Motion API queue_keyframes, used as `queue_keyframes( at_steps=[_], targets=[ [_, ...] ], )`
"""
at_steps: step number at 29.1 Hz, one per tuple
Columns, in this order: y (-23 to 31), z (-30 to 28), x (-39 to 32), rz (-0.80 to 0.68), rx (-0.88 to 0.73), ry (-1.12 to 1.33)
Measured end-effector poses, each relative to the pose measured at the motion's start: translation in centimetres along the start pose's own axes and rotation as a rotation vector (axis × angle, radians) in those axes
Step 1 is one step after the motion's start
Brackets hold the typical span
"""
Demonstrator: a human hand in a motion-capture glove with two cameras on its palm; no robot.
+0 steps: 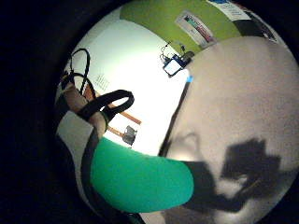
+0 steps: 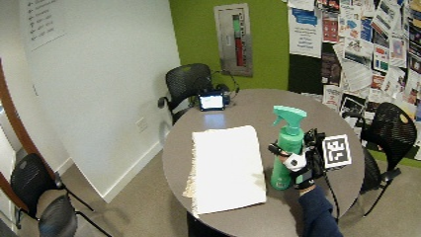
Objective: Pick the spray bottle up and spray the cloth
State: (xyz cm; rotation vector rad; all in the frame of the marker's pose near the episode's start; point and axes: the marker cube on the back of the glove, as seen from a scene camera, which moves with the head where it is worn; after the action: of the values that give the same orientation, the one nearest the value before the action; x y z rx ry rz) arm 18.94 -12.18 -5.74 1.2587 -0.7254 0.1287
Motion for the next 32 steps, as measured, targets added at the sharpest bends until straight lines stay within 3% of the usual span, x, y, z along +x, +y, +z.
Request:
queue_keyframes(
  at_steps=[11, 32],
  targets=[
    [-0.1, -4.9, 0.3, -0.012, -0.044, 0.097],
    [-2.1, -7.7, -2.9, 0.089, -0.521, 1.112]
  ],
)
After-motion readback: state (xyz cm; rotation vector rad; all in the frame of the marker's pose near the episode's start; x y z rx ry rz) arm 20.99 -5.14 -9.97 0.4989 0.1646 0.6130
